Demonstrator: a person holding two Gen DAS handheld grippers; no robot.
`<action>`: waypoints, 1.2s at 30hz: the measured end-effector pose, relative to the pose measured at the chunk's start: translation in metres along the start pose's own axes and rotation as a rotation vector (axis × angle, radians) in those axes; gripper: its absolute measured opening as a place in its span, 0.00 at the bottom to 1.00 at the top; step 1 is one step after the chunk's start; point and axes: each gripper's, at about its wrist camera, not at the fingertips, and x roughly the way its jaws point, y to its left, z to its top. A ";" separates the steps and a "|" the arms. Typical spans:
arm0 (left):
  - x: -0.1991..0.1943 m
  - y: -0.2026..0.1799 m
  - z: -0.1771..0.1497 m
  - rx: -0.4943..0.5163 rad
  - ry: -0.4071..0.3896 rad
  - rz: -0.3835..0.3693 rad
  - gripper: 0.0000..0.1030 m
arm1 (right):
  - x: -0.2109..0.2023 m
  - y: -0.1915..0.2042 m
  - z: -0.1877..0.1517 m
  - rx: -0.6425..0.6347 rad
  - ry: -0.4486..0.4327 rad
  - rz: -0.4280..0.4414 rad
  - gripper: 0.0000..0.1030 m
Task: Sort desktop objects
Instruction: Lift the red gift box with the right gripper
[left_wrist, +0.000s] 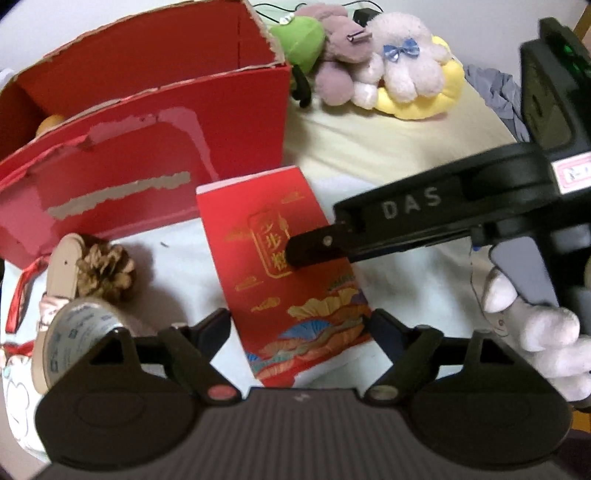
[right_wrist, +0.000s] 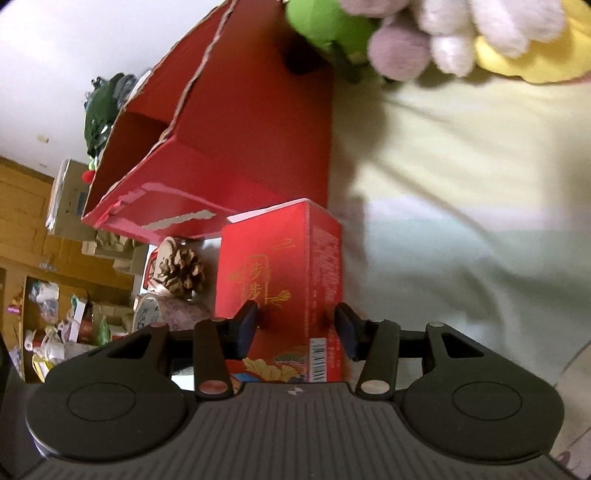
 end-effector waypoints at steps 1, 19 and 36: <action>0.002 0.001 0.002 0.002 0.007 -0.002 0.86 | -0.001 -0.002 -0.001 0.000 -0.008 -0.002 0.49; 0.009 0.021 0.021 -0.045 0.007 -0.020 0.81 | 0.016 0.008 0.010 -0.010 -0.020 -0.003 0.56; -0.012 -0.026 0.036 0.081 -0.061 -0.103 0.74 | -0.034 -0.012 -0.010 0.112 -0.101 -0.028 0.50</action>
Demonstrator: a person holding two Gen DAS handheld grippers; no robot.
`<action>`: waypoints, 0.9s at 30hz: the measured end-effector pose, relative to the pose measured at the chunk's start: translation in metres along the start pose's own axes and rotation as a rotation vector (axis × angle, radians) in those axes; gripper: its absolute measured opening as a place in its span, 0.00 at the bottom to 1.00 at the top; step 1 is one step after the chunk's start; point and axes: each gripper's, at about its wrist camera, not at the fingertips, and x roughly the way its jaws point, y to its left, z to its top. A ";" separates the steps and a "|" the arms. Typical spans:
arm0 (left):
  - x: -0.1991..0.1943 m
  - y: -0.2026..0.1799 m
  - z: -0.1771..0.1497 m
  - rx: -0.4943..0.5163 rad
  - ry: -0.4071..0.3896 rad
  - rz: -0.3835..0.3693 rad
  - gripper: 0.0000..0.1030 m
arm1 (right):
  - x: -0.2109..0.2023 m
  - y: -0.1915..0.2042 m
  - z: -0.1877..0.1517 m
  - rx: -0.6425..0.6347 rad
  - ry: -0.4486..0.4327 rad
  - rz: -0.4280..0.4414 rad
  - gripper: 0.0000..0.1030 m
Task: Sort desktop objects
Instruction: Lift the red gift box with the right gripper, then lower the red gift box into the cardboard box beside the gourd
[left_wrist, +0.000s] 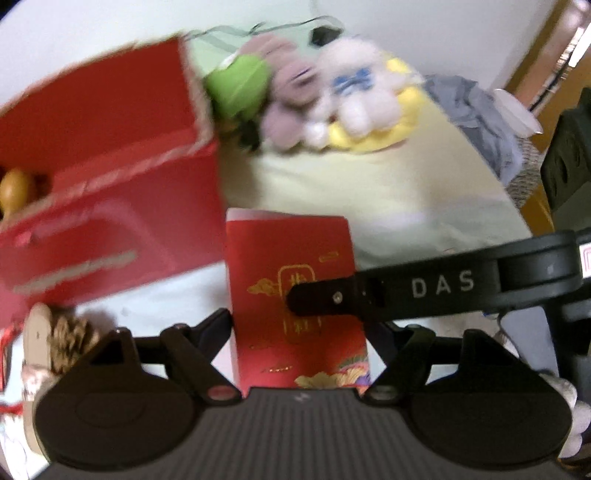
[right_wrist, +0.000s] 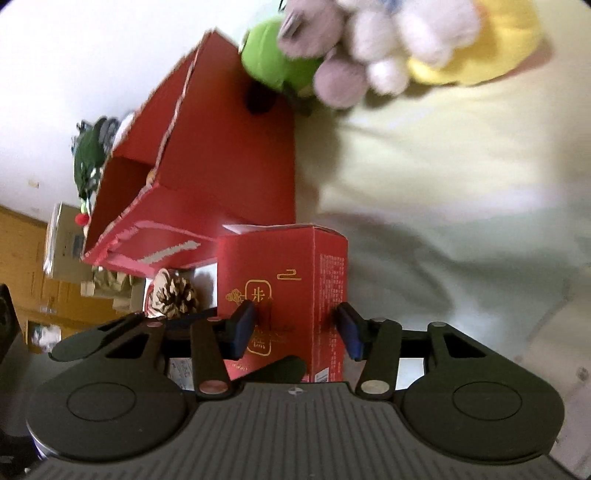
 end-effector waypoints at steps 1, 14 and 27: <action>-0.004 -0.004 0.003 0.016 -0.014 -0.008 0.74 | -0.009 -0.002 -0.001 0.010 -0.018 -0.002 0.50; -0.085 -0.027 0.071 0.150 -0.327 -0.011 0.75 | -0.105 0.053 0.034 -0.093 -0.356 -0.040 0.51; -0.124 0.077 0.103 0.069 -0.384 0.152 0.75 | -0.051 0.161 0.094 -0.295 -0.360 0.037 0.51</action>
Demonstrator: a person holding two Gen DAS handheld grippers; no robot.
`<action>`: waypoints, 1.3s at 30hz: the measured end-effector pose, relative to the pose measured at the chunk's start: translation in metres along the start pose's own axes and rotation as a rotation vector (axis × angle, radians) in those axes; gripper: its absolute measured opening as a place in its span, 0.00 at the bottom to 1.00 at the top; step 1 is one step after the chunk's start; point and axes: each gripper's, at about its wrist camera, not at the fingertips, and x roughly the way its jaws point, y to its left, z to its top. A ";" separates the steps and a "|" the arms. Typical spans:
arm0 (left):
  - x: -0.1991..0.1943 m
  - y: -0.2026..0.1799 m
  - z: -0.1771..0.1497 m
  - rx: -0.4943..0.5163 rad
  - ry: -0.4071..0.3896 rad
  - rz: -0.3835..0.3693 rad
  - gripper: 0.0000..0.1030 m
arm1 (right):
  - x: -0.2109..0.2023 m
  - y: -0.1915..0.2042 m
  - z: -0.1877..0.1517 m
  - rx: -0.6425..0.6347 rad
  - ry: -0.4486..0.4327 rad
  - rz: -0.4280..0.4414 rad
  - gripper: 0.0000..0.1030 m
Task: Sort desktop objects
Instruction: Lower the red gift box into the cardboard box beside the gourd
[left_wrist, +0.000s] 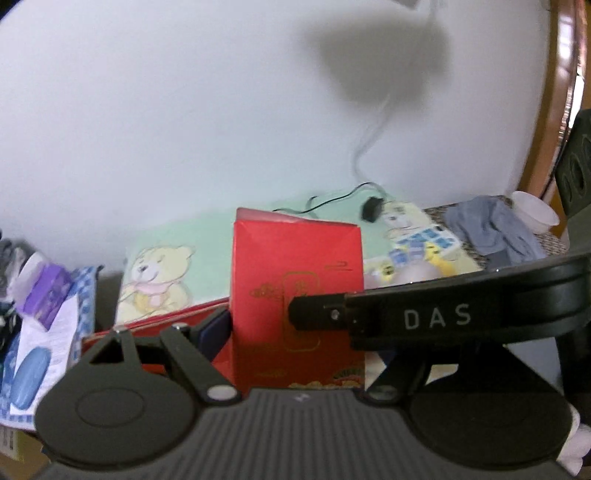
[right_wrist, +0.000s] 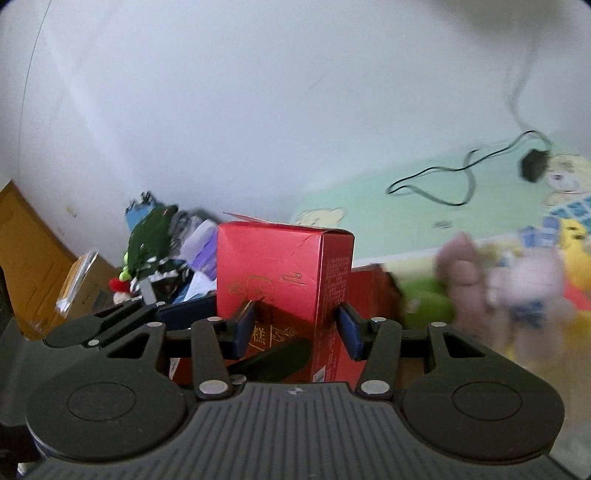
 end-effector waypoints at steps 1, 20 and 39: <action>0.005 0.009 -0.002 -0.009 0.009 0.005 0.75 | 0.009 0.003 0.001 -0.002 0.014 0.007 0.51; 0.121 0.108 -0.057 -0.126 0.398 0.017 0.75 | 0.175 0.017 -0.027 0.124 0.414 -0.057 0.51; 0.162 0.144 -0.071 -0.237 0.619 0.079 0.73 | 0.241 0.019 -0.036 0.131 0.621 -0.114 0.47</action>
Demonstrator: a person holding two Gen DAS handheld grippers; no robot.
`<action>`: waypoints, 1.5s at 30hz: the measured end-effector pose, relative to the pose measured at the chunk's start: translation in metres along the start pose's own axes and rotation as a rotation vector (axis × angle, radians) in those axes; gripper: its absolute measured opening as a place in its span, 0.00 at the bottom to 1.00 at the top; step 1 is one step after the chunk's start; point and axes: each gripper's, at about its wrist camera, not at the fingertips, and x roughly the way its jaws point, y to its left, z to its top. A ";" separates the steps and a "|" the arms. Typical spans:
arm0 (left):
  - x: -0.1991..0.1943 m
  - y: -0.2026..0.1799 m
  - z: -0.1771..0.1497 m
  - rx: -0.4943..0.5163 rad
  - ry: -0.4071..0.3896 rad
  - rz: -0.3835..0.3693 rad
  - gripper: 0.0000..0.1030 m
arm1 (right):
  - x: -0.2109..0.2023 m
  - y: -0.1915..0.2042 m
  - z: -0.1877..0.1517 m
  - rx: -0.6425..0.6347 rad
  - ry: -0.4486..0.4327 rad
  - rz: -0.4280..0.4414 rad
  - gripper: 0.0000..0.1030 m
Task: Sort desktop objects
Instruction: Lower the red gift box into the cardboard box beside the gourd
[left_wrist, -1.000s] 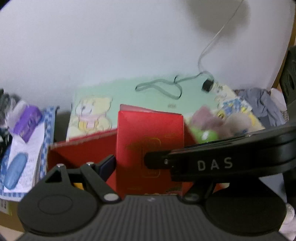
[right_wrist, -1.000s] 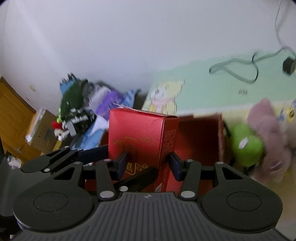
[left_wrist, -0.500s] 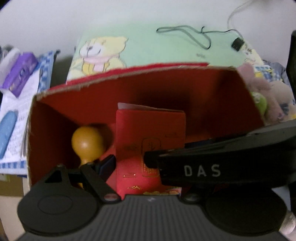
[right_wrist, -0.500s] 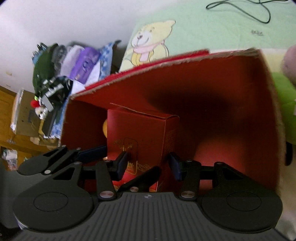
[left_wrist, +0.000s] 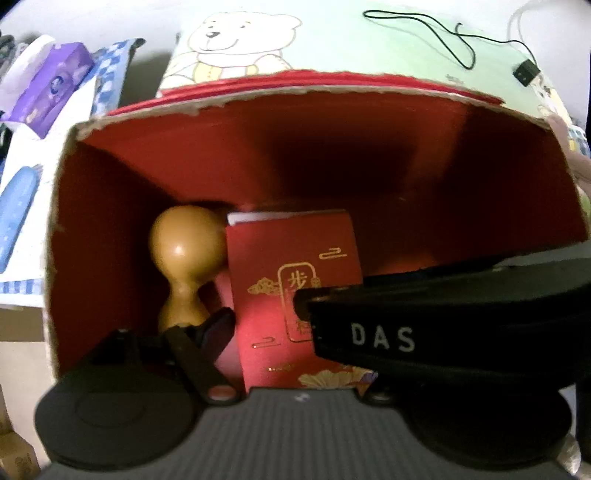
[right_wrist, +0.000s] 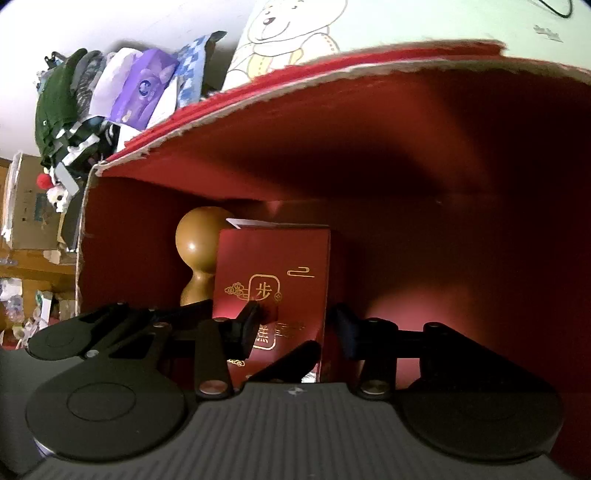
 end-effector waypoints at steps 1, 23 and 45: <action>-0.001 0.000 -0.001 0.006 -0.004 0.008 0.74 | 0.001 0.001 0.000 -0.002 0.003 0.003 0.47; -0.011 0.005 -0.002 0.013 -0.052 0.046 0.75 | 0.000 0.007 -0.005 -0.026 -0.015 0.051 0.48; -0.012 -0.001 -0.005 0.024 -0.088 0.073 0.75 | 0.003 -0.014 0.008 0.148 -0.069 0.092 0.38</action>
